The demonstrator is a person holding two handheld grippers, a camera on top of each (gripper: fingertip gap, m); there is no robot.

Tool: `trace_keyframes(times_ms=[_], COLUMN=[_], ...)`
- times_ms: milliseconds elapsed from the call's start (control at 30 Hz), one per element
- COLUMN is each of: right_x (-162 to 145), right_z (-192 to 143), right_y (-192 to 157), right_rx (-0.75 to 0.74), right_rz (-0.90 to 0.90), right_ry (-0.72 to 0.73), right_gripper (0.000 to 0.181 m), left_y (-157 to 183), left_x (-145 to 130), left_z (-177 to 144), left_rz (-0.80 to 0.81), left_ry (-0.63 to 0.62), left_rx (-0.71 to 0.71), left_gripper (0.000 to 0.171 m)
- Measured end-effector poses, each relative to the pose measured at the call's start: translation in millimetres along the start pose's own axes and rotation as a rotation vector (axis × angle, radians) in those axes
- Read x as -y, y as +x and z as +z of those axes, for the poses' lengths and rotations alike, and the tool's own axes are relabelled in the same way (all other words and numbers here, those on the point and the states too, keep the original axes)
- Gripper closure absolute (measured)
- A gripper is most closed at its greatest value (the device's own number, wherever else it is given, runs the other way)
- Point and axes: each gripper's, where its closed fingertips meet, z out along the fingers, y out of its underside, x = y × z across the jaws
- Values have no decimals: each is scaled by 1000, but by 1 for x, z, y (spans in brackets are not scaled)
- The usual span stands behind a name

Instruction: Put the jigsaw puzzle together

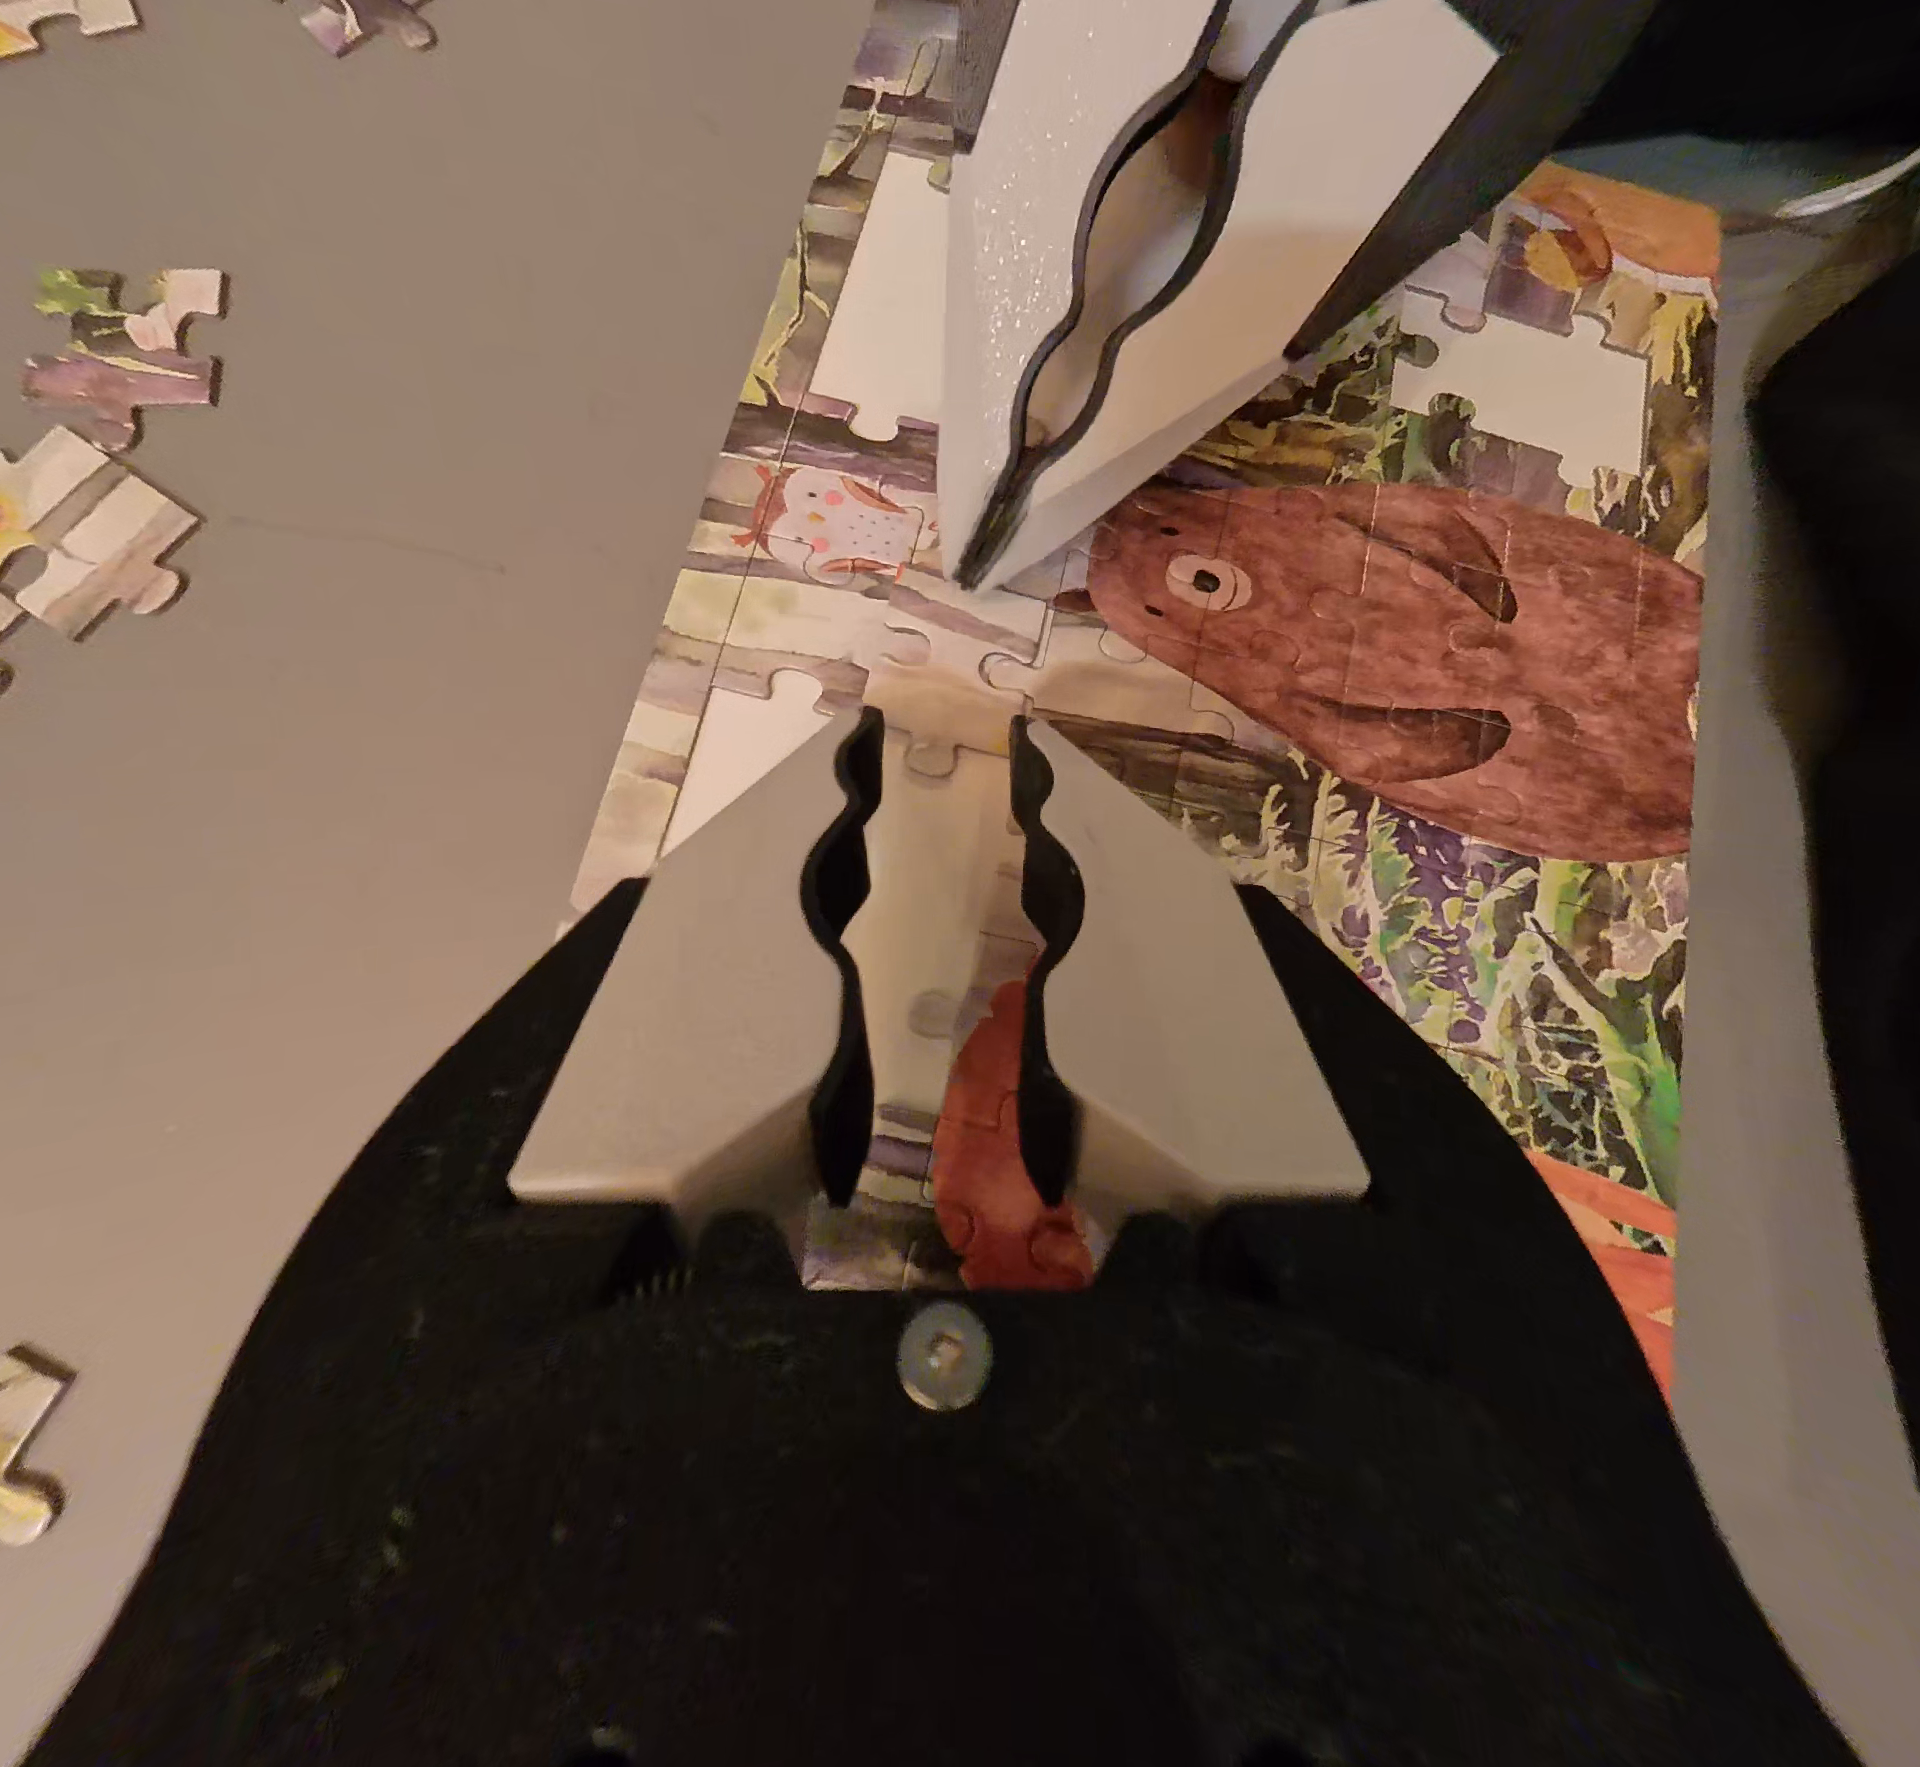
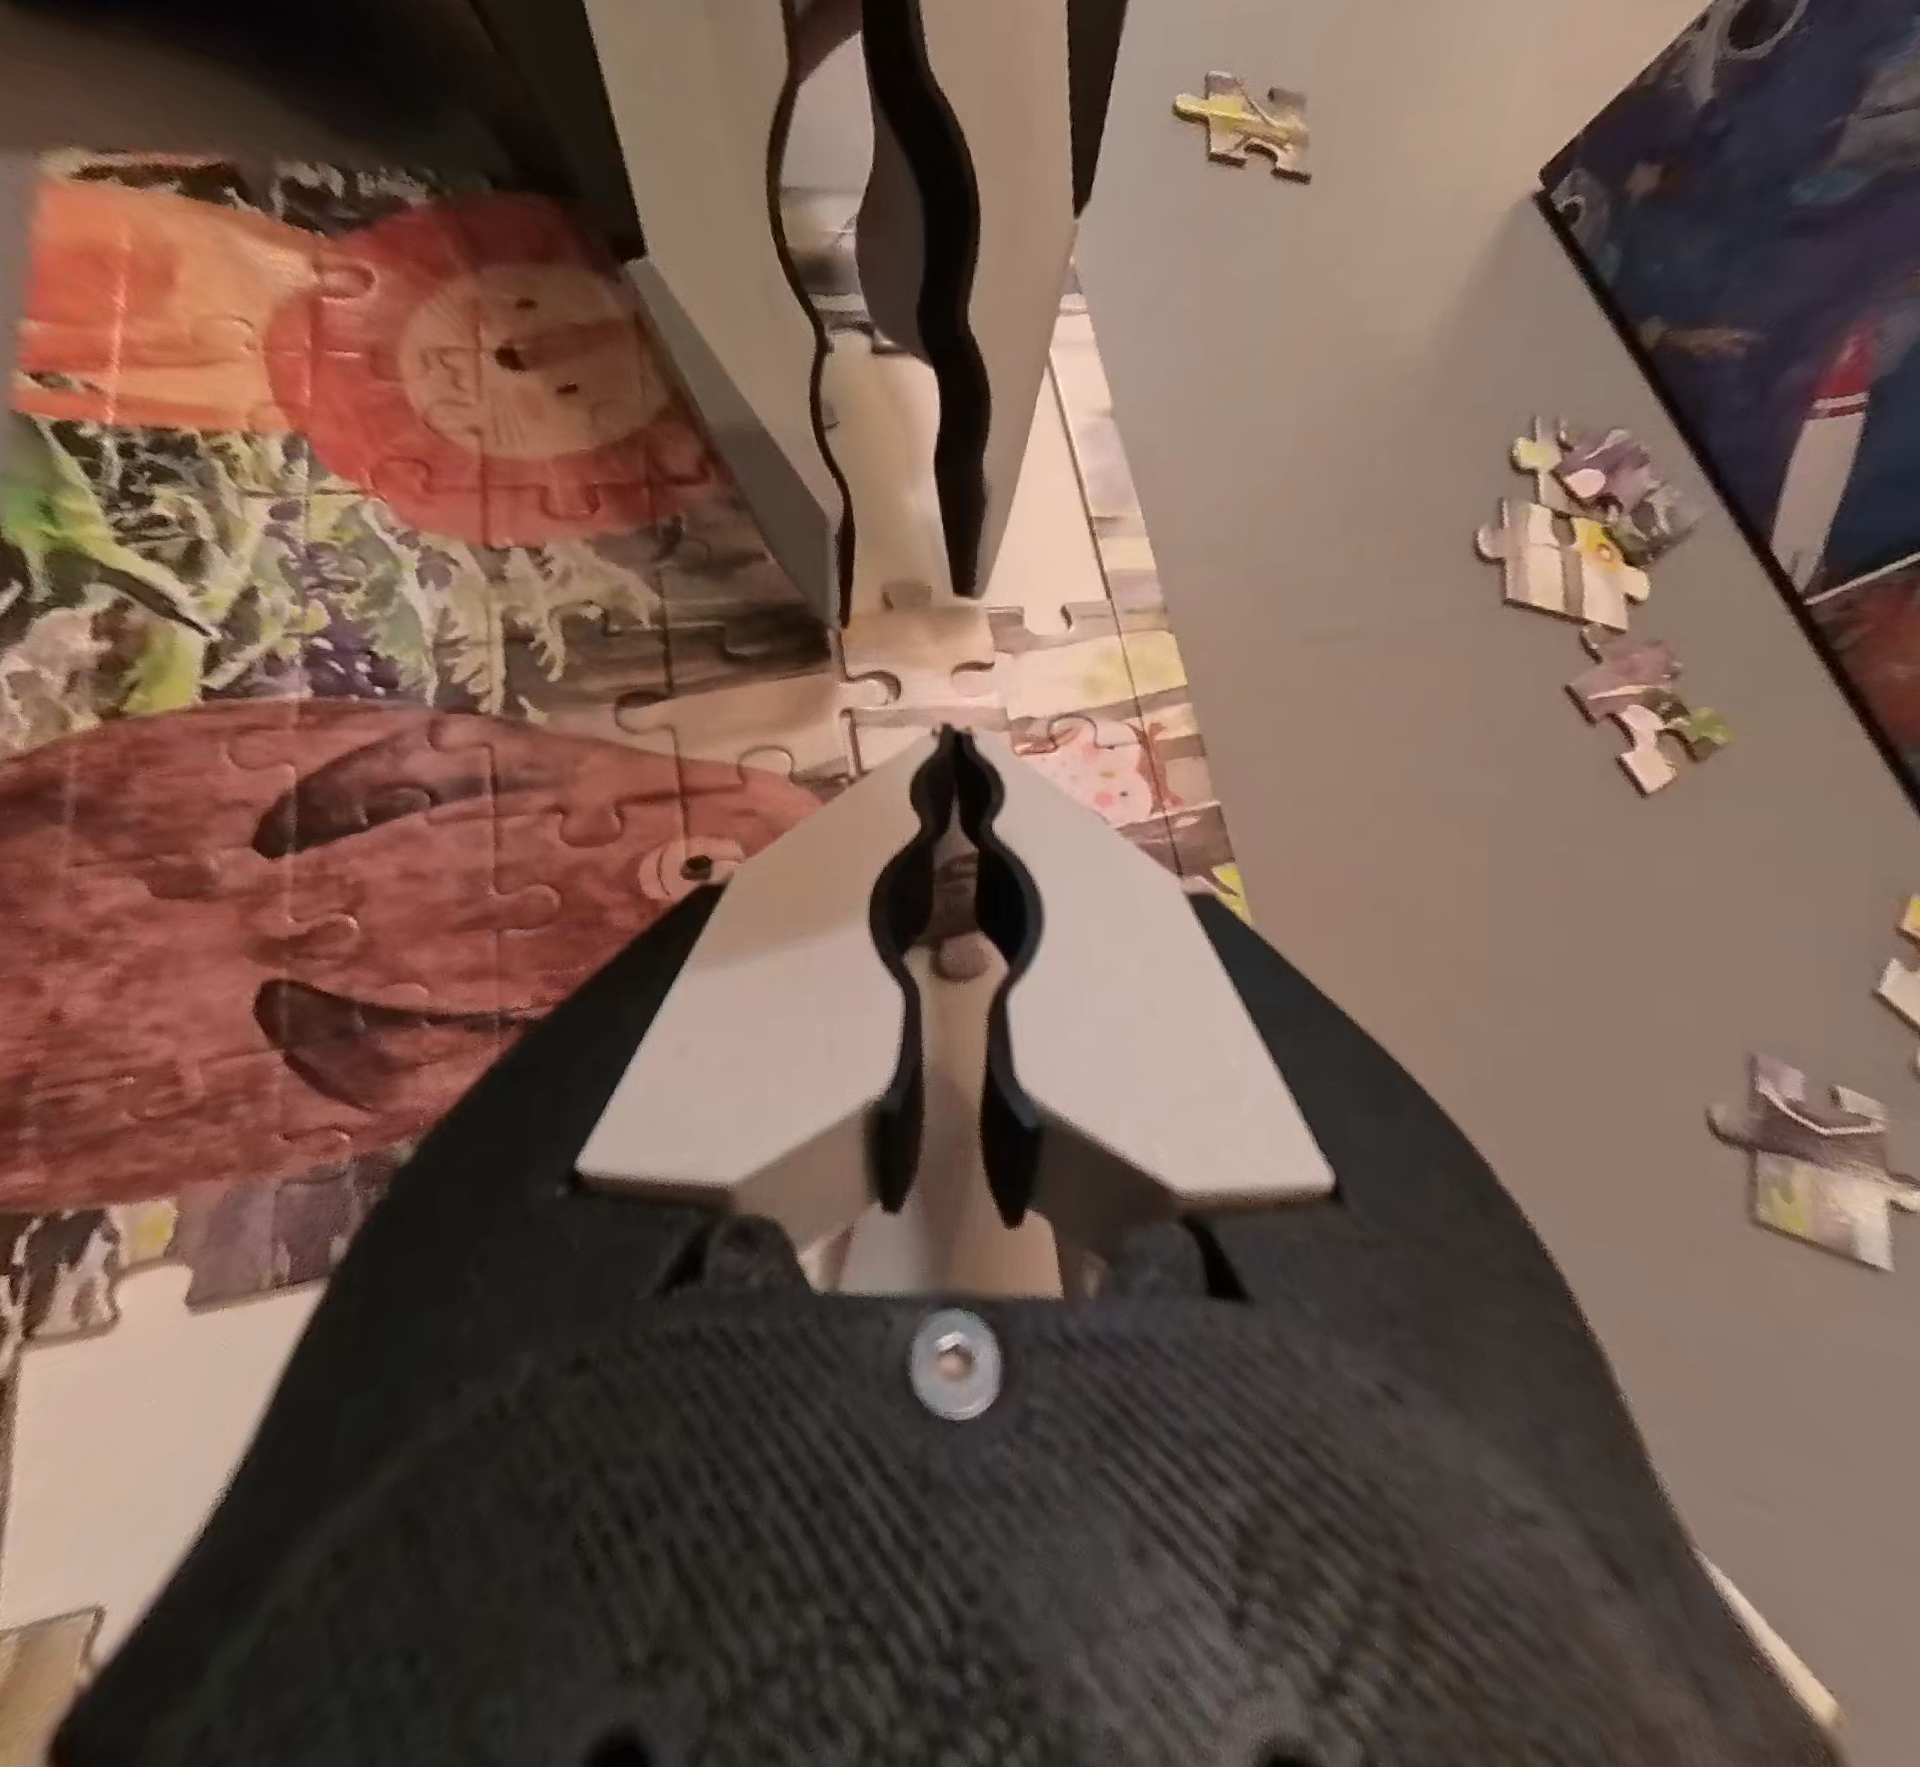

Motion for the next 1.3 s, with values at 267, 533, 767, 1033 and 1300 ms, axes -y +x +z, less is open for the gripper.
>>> trace_keyframes(times_ms=[267, 533, 767, 1033, 1300], right_x=[-4, -4, -4, -4, -3], right_z=[-2, -2, -2, -1, -1], right_y=[2, 2, 3, 1, -3], right_rx=[-2, -22, -22, 0, 38], right_rz=[16, -2, 4, 27, 37], right_ry=[-7, -7, -11, -11, -9], right_gripper=[181, 181, 181, 181, 181], left_y=[9, 2, 2, 5, 2], left_x=[-1, 3, 1, -2, -3], left_z=[3, -2, 1, 2, 2], left_rz=[2, -13, -13, -8, -32], left_ry=[-15, 10, 1, -21, -19], left_rx=[-39, -9, -5, -15, -10], left_gripper=[150, 148, 149, 149, 146])
